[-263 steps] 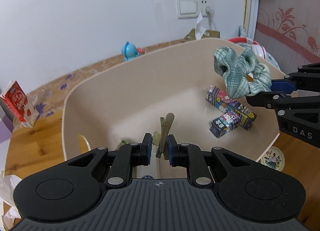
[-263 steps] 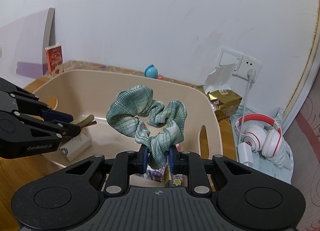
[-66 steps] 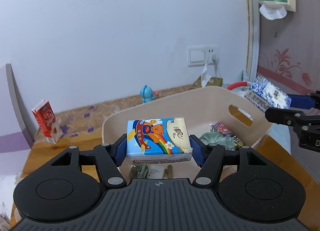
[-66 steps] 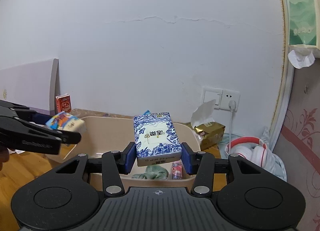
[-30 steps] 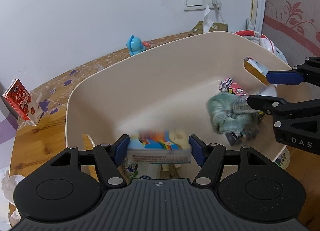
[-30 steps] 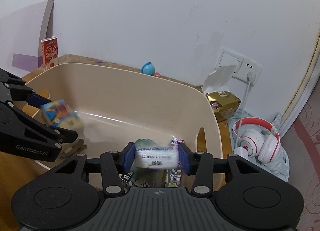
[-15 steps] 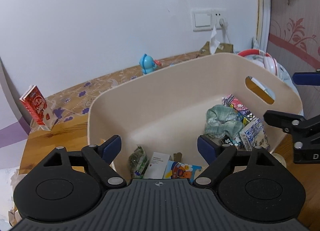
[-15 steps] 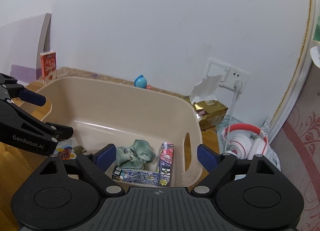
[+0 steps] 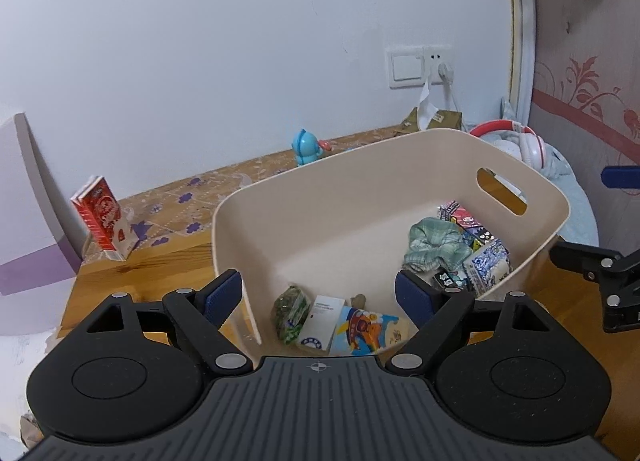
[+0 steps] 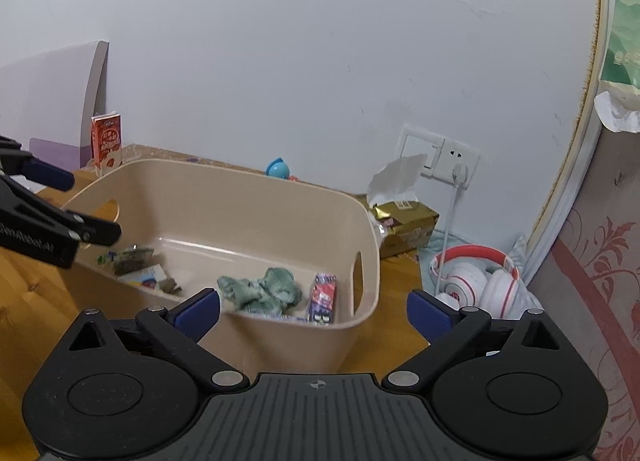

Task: Organize objects
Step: 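Withdraw both tools from the basket toward the black cube and tin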

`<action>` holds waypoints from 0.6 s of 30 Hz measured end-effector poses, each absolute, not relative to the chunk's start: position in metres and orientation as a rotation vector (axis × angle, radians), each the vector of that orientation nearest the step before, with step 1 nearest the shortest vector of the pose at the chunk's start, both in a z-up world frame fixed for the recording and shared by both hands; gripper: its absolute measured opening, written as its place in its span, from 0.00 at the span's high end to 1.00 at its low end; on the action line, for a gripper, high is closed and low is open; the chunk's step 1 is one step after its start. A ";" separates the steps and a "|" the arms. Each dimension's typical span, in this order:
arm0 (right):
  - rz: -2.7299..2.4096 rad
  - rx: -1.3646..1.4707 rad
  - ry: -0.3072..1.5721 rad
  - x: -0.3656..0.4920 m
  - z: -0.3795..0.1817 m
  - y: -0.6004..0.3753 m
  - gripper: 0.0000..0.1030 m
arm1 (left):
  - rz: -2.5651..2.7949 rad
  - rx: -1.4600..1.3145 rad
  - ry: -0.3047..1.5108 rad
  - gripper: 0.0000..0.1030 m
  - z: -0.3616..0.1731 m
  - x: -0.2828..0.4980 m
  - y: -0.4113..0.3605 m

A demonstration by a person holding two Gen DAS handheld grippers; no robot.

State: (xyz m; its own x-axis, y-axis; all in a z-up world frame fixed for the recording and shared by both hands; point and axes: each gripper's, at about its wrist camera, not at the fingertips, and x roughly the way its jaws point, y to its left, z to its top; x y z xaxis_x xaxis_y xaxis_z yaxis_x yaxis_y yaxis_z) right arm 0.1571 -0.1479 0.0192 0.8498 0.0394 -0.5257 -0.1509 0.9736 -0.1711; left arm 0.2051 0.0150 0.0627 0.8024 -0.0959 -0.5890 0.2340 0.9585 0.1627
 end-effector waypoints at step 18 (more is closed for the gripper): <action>0.101 -0.214 0.617 0.109 -0.008 -0.170 0.01 | -0.221 0.209 0.647 0.16 0.038 0.145 0.027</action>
State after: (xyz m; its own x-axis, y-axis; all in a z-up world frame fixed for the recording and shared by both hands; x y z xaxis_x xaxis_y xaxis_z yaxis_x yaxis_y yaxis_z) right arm 0.1091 -0.1702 -0.0077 0.8116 0.0302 -0.5834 -0.1578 0.9729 -0.1690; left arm 0.1447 0.0271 0.0382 0.7760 -0.1382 -0.6155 0.2678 0.9556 0.1231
